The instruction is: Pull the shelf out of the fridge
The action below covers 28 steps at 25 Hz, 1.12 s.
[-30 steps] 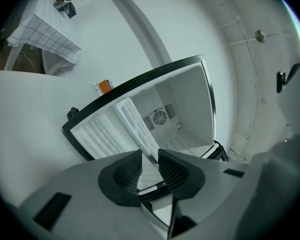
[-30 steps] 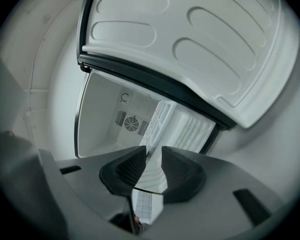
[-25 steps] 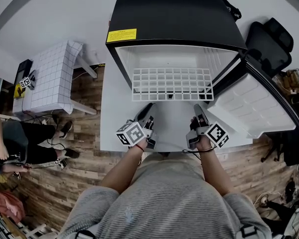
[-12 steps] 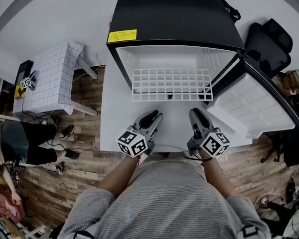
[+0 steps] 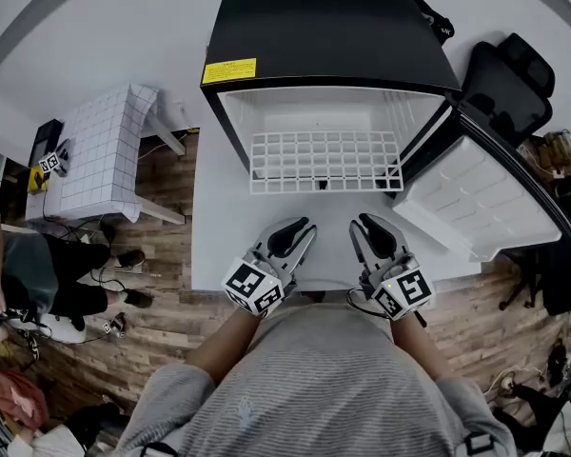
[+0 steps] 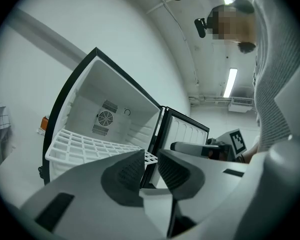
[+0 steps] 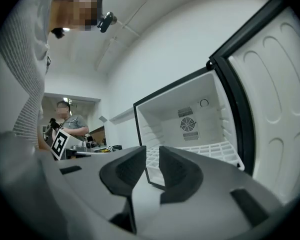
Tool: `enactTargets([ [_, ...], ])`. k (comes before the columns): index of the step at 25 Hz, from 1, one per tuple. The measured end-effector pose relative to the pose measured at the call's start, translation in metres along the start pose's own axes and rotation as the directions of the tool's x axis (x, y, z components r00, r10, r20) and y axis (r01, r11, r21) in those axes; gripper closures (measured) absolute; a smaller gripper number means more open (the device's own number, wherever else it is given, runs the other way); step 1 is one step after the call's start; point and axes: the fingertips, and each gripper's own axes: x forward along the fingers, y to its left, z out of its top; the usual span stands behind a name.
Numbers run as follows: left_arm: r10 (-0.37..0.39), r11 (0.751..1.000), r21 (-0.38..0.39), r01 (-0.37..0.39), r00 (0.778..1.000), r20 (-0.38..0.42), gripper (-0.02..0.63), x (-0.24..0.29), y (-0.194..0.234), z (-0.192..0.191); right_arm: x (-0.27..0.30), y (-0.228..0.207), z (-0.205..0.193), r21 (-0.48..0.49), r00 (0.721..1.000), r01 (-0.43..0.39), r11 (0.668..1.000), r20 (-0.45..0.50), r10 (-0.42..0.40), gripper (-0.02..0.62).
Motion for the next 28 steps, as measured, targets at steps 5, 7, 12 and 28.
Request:
enactTargets([
  [5,-0.026,0.999,0.043,0.026,1.0,-0.014,0.579,0.003,-0.013,0.007,0.006,0.016,0.018,-0.09,0.999,-0.02,0.996,0.035,0.023,0.509],
  [7,-0.036,0.997,0.072,0.036,0.999,-0.001,0.588,0.006,-0.019,0.015,0.007,0.021,0.024,-0.126,0.998,-0.035,0.991,0.042,0.041,0.509],
  [12,-0.046,0.991,0.125,0.045,0.999,0.002,0.594,0.009,-0.026,0.026,0.007,0.031,0.026,-0.147,0.996,-0.086,0.985,0.024,0.09,0.573],
  [28,-0.057,0.991,0.12,0.055,0.998,0.007,0.595,0.011,-0.029,0.029,0.008,0.031,0.03,-0.18,0.996,-0.085,0.98,0.023,0.091,0.583],
])
